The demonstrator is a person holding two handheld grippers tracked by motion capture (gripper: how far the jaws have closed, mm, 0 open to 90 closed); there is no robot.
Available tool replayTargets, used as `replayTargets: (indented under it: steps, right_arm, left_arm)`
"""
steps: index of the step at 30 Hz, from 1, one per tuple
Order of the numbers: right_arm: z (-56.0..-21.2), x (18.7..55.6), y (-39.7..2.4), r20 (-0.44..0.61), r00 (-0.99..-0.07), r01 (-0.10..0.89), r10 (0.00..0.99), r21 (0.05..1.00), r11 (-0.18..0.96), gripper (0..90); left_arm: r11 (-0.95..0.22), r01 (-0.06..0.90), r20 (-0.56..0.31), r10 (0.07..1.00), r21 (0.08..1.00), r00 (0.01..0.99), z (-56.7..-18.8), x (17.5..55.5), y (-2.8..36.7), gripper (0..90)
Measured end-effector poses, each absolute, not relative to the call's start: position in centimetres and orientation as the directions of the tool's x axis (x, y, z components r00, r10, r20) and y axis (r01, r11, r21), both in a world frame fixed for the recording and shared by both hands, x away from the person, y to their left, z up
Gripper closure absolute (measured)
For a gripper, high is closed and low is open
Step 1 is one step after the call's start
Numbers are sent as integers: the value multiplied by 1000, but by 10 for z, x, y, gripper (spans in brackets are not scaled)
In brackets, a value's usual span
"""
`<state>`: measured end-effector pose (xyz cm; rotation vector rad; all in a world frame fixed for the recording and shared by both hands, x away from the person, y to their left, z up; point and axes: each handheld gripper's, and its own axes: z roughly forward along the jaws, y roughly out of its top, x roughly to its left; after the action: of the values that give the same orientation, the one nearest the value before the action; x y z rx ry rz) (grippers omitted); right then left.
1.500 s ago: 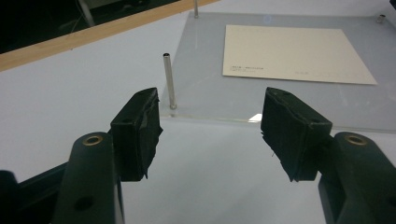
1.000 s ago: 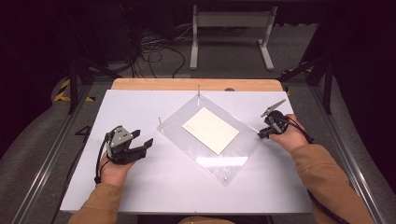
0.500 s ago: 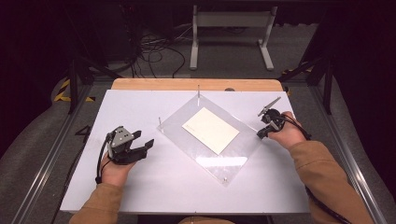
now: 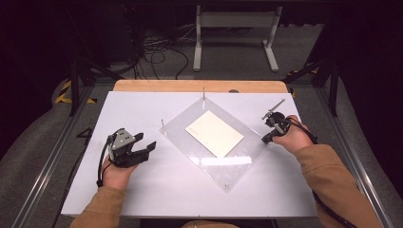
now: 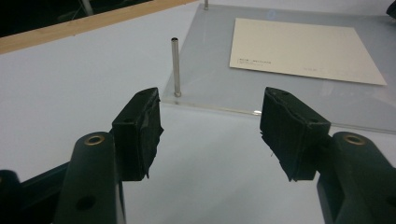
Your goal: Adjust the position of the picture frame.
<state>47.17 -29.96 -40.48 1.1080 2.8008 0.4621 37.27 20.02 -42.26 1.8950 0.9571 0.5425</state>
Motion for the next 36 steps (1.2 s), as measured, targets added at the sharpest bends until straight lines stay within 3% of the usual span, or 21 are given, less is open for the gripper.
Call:
replayTargets:
  steps: [11,12,14,17,25,36]
  right_arm:
    - [-404,415,-285,79,-783,608,617,306,733,838]
    - [-403,408,-284,84,-792,598,605,308,740,900]
    - [-394,397,-284,165,-796,597,582,376,709,900]
    - [-386,386,-279,130,-817,562,562,395,727,900]
    - [-393,408,-292,75,-789,577,610,434,692,900]
    - [-431,420,-316,213,-714,677,667,455,579,900]
  left_arm:
    - [-295,403,-11,796,866,606,-425,374,197,385]
    - [-293,404,-14,796,867,605,-425,374,197,385]
    - [-294,403,-12,795,867,606,-426,374,196,386]
    - [-303,405,-9,792,863,610,-427,375,194,386]
    - [-307,413,-24,777,857,629,-431,375,188,388]
    - [-275,454,-85,774,847,628,-438,376,188,393]
